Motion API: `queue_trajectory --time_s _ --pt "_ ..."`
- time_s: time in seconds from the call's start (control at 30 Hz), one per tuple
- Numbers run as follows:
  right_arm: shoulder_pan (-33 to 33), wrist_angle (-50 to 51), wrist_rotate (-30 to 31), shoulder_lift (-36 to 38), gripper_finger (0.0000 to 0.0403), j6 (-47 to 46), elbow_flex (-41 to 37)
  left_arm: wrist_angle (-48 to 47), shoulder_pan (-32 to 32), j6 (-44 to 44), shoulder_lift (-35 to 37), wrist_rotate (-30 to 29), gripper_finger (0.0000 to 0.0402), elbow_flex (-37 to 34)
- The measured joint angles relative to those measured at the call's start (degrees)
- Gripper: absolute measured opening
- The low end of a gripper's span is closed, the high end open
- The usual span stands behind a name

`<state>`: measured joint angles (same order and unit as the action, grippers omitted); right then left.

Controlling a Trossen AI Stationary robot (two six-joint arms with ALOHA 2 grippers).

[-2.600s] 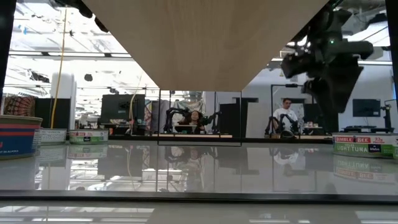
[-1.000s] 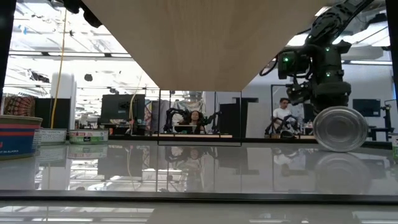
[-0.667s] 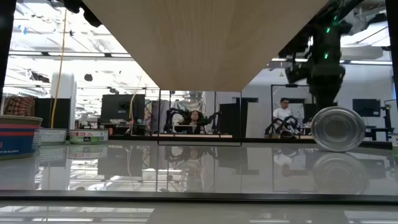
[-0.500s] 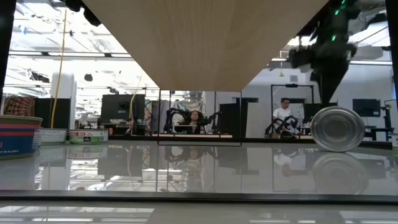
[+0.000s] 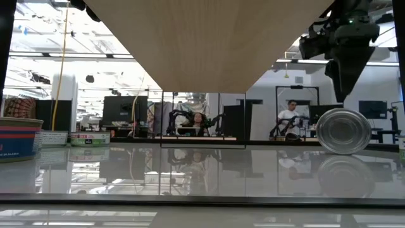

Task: Stack canned seafood by type on shelf
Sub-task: Put the green tuna can on the shelf

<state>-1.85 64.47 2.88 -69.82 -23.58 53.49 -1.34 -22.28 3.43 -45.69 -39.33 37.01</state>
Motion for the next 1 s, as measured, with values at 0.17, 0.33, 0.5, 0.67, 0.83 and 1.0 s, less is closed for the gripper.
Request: queue_trajectory --time_s 0.17,0.33,0.5,0.67,0.83,1.0 --pt "3.13 -0.17 6.6 -2.41 0.0342 -3.04 -1.1 -0.05 0.0 -0.52 0.01 -0.02 0.0316 0.0" --pt "5.03 -2.74 6.86 -3.73 0.0329 -4.57 -3.82 -0.14 -0.02 -1.09 -0.01 0.01 0.0316 0.0" --pt "5.62 -7.62 6.46 -3.29 0.0314 -6.06 -9.42 -0.41 -0.02 -2.1 -0.01 1.67 0.0316 0.0" --pt "7.17 -12.49 7.86 -3.25 0.0256 -6.46 -12.9 -0.97 -0.02 -3.82 -0.01 3.04 0.0316 0.0" --pt "11.59 -12.83 13.41 -3.25 0.0159 -6.41 -13.14 -1.9 -0.02 -5.91 -0.01 3.02 0.0316 0.0" --pt "15.83 -10.63 20.01 -3.3 0.0153 -5.58 -12.64 -1.81 -0.02 -9.41 -0.01 3.02 0.0316 0.0"
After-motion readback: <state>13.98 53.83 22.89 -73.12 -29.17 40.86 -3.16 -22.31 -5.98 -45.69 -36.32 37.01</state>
